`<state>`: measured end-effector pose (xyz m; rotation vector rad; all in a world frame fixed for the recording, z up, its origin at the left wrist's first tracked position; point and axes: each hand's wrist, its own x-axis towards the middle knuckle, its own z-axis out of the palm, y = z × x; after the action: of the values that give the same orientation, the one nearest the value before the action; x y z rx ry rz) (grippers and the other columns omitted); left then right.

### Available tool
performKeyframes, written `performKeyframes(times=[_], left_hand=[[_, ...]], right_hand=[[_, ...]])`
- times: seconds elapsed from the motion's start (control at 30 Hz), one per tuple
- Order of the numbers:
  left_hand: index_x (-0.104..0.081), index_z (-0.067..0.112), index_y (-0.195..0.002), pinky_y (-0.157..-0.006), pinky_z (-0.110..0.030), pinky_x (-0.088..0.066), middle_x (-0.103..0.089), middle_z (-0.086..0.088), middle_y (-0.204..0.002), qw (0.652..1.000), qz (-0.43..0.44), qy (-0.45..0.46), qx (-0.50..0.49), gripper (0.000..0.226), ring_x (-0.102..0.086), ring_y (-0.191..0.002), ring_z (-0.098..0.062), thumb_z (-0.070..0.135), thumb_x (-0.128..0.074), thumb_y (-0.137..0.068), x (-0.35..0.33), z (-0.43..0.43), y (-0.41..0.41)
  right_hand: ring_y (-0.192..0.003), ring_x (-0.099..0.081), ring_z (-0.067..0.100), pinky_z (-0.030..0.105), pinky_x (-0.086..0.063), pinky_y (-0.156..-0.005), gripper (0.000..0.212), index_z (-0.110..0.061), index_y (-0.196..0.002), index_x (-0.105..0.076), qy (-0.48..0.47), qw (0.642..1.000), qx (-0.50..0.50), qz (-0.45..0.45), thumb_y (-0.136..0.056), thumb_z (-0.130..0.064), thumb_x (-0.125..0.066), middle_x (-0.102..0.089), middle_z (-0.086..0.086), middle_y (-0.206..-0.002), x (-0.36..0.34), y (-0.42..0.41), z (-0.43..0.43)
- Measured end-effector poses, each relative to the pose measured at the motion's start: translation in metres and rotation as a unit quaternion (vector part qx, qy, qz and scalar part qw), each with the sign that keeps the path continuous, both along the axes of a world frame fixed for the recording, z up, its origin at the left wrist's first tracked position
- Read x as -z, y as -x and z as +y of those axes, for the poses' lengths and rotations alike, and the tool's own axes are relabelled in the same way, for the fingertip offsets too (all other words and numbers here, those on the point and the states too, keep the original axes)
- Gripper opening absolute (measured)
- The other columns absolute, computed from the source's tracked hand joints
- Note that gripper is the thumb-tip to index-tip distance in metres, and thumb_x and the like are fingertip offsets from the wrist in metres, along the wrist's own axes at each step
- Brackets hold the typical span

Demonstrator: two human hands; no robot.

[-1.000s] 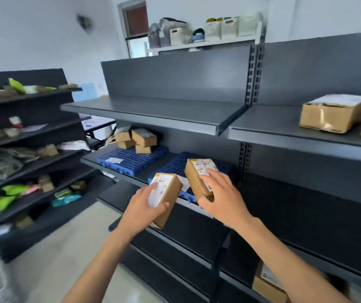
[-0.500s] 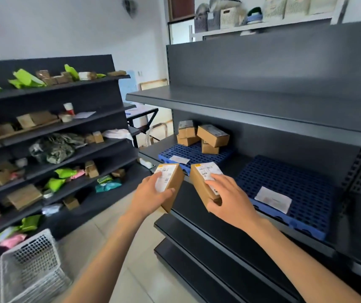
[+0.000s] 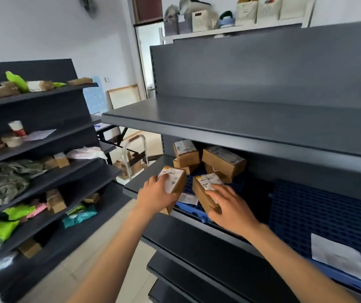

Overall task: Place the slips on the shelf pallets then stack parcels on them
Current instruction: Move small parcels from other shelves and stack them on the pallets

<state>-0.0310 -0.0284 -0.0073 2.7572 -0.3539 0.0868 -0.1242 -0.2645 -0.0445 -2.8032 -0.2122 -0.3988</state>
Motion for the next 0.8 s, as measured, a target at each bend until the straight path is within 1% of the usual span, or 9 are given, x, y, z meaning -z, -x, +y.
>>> performKeyframes(times=[0.07,0.2,0.27,0.37,0.43,0.5,0.6,0.67,0.8], left_hand=[[-0.037,0.033,-0.143,-0.103,-0.048,-0.042,-0.045,-0.006,-0.145,1.000,-0.005,-0.023,0.019,0.079,-0.045,-0.129,-0.033,0.070,-0.054,-0.076,0.004,-0.002,-0.023],[-0.041,0.028,-0.144,-0.106,-0.048,-0.039,-0.051,-0.006,-0.142,0.997,-0.030,-0.002,0.065,0.072,-0.047,-0.129,-0.032,0.067,-0.049,-0.084,0.009,-0.011,-0.060],[-0.046,0.026,-0.141,-0.107,-0.048,-0.037,-0.054,-0.007,-0.139,0.995,-0.045,0.010,0.092,0.063,-0.046,-0.129,-0.032,0.061,-0.050,-0.088,0.008,-0.014,-0.073],[-0.058,0.025,-0.130,-0.101,-0.047,-0.042,-0.060,-0.009,-0.130,0.986,-0.063,0.077,0.134,0.044,-0.051,-0.122,-0.034,0.048,-0.053,-0.093,-0.004,-0.017,-0.083],[-0.066,0.024,-0.119,-0.095,-0.046,-0.046,-0.064,-0.009,-0.123,0.973,-0.080,0.132,0.174,0.030,-0.055,-0.115,-0.035,0.035,-0.055,-0.093,-0.014,-0.021,-0.086],[-0.069,0.022,-0.112,-0.090,-0.042,-0.049,-0.067,-0.006,-0.117,0.953,-0.082,0.184,0.224,0.024,-0.059,-0.109,-0.031,0.026,-0.056,-0.092,-0.022,-0.030,-0.085],[-0.067,0.028,-0.110,-0.083,-0.032,-0.051,-0.069,0.007,-0.110,0.923,-0.028,0.235,0.305,0.022,-0.063,-0.099,-0.015,0.028,-0.054,-0.092,-0.028,-0.056,-0.065],[-0.066,0.032,-0.109,-0.082,-0.030,-0.050,-0.069,0.014,-0.107,0.898,0.014,0.246,0.366,0.020,-0.063,-0.095,-0.010,0.030,-0.055,-0.092,-0.025,-0.084,-0.039],[-0.064,0.035,-0.110,-0.080,-0.025,-0.049,-0.065,0.022,-0.105,0.835,0.081,0.251,0.483,0.019,-0.059,-0.099,-0.003,0.031,-0.054,-0.094,-0.014,-0.151,0.039]], right_hand=[[-0.141,-0.026,0.016,0.045,-0.034,-0.109,0.065,-0.028,-0.138,-0.046,0.023,1.000,0.004,0.003,-0.078,-0.052,-0.038,-0.036,-0.006,-0.151,0.006,-0.013,0.004],[-0.145,-0.022,0.016,0.052,-0.009,-0.119,0.051,-0.024,-0.137,-0.050,0.072,0.997,0.030,-0.024,-0.089,-0.040,-0.047,-0.039,-0.003,-0.151,0.011,-0.025,0.007],[-0.146,-0.021,0.016,0.052,-0.002,-0.120,0.049,-0.025,-0.139,-0.050,0.074,0.995,0.052,-0.030,-0.092,-0.040,-0.048,-0.039,-0.004,-0.152,0.008,-0.021,0.008],[-0.144,-0.024,0.018,0.054,-0.006,-0.119,0.048,-0.024,-0.137,-0.053,0.050,0.994,0.087,-0.047,-0.093,-0.042,-0.046,-0.045,-0.003,-0.148,0.000,-0.008,0.013],[-0.142,-0.031,0.020,0.056,-0.011,-0.118,0.041,-0.022,-0.131,-0.058,0.030,0.989,0.120,-0.075,-0.093,-0.035,-0.051,-0.051,-0.002,-0.143,-0.006,0.003,0.015],[-0.139,-0.036,0.021,0.055,-0.014,-0.118,0.035,-0.022,-0.128,-0.061,0.018,0.981,0.167,-0.097,-0.094,-0.029,-0.056,-0.054,-0.002,-0.139,-0.009,0.015,0.015],[-0.135,-0.042,0.022,0.054,-0.019,-0.117,0.031,-0.020,-0.123,-0.065,0.006,0.962,0.239,-0.133,-0.091,-0.022,-0.063,-0.059,-0.002,-0.133,-0.007,0.044,0.015],[-0.136,-0.041,0.022,0.055,-0.021,-0.116,0.028,-0.020,-0.119,-0.067,0.009,0.950,0.280,-0.137,-0.091,-0.019,-0.064,-0.061,-0.003,-0.131,-0.001,0.074,0.013],[-0.139,-0.037,0.022,0.057,-0.017,-0.117,0.028,-0.023,-0.118,-0.065,0.025,0.922,0.369,-0.113,-0.090,-0.017,-0.063,-0.059,-0.006,-0.131,0.004,0.161,0.000]])
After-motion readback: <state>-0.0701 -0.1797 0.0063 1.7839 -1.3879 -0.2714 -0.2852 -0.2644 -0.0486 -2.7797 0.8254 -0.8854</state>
